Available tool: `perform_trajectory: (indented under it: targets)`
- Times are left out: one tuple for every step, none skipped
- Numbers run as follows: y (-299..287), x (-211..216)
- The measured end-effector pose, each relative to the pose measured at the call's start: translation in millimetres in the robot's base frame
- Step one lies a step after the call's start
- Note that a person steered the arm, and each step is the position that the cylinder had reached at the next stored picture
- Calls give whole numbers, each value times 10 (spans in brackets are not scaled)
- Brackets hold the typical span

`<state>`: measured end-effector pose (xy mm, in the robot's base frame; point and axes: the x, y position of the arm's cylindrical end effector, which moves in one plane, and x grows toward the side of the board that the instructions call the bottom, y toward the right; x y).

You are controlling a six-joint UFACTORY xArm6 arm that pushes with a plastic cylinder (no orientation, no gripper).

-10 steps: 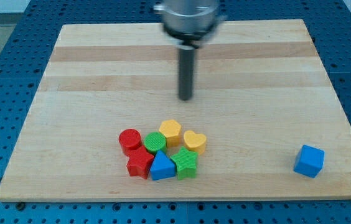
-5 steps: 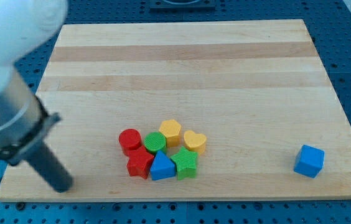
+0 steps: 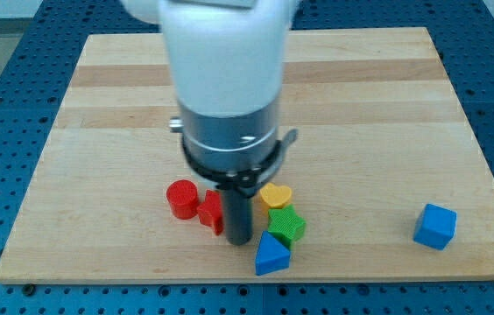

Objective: Push the blue triangle towards blue cube

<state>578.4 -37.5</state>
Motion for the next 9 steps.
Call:
perform_trajectory:
  targets:
    - [-523,9]
    - [-663,334]
    - [-594,405]
    - [13,394]
    - [813,394]
    - [1288,394]
    - [1236,397]
    - [1219,404]
    - [1430,252]
